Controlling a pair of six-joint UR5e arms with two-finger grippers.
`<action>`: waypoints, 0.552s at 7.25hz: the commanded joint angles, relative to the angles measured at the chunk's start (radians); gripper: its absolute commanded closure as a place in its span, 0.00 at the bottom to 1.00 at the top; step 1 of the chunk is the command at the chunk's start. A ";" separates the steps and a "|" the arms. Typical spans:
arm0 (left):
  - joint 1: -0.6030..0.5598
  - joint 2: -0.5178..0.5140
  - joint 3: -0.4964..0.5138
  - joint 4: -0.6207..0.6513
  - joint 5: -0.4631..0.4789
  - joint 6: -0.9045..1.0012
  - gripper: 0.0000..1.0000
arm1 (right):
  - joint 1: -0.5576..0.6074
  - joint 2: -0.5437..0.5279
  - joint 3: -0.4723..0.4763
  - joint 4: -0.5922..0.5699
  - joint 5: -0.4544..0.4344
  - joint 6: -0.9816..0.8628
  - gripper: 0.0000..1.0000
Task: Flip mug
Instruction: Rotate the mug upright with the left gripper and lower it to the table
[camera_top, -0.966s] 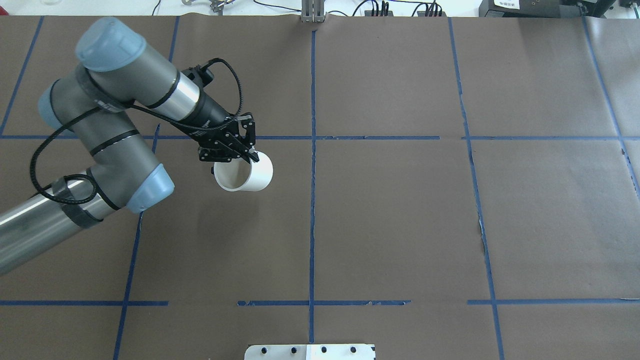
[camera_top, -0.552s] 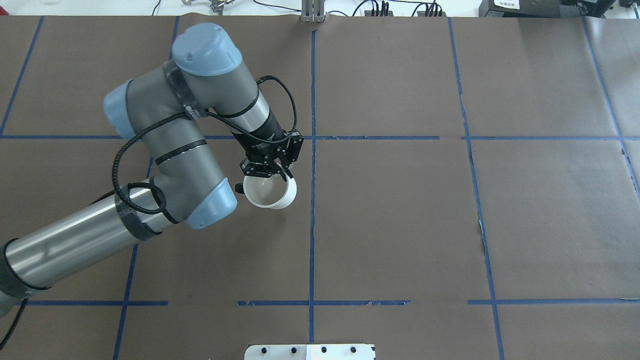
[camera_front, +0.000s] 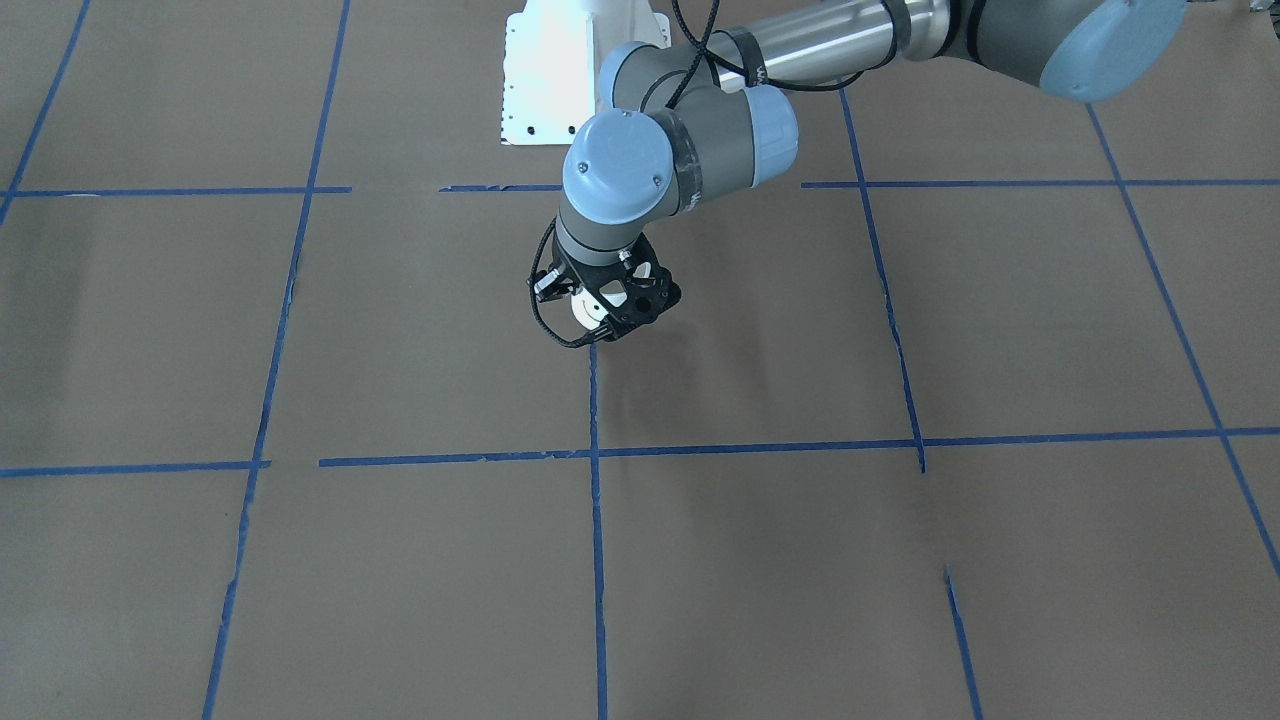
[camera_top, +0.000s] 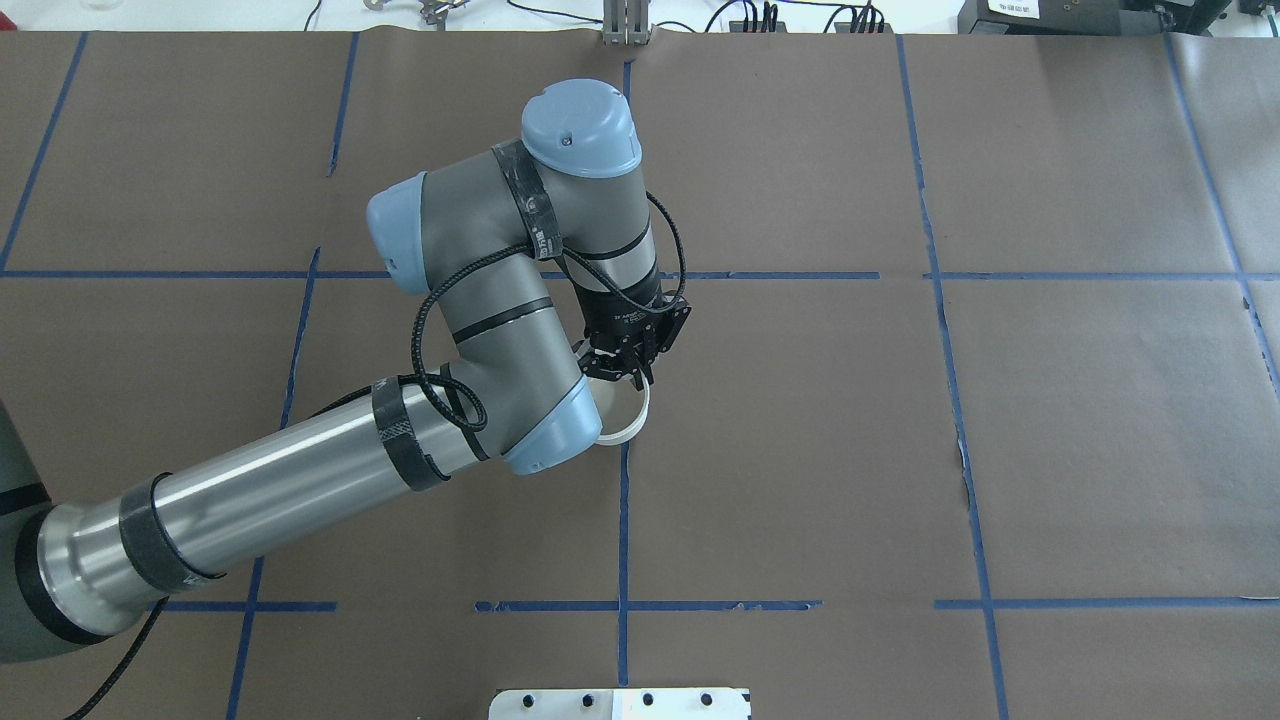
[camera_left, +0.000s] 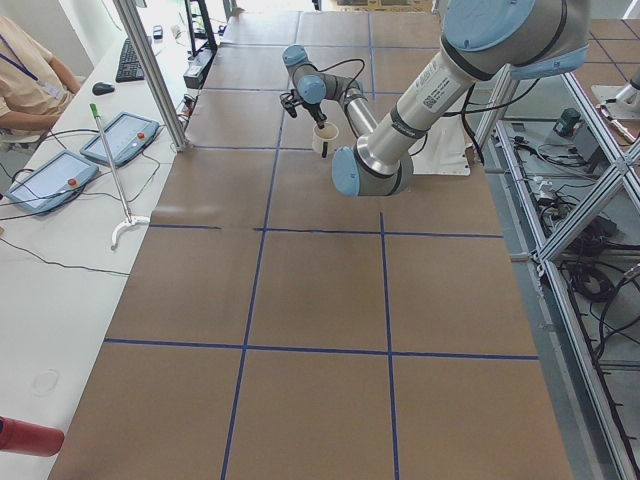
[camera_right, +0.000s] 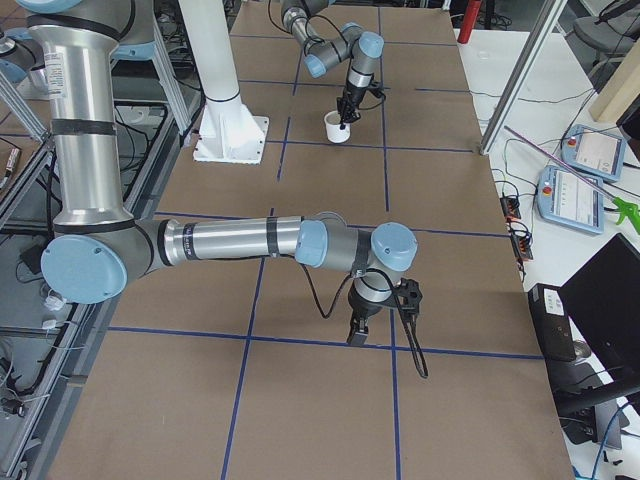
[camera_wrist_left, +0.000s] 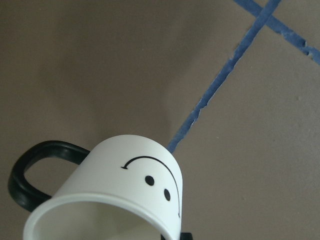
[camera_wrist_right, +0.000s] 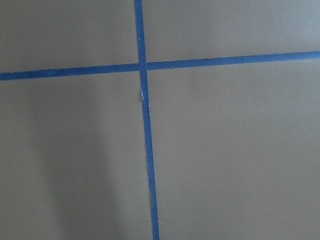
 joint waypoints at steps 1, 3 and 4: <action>0.023 -0.014 0.023 -0.001 0.032 0.001 0.66 | 0.000 0.000 0.000 0.000 0.000 0.000 0.00; 0.031 0.003 -0.005 -0.025 0.121 0.009 0.11 | 0.000 0.000 0.000 0.000 0.000 0.000 0.00; 0.005 0.044 -0.111 -0.022 0.119 0.047 0.01 | 0.000 0.000 0.000 0.000 0.000 0.000 0.00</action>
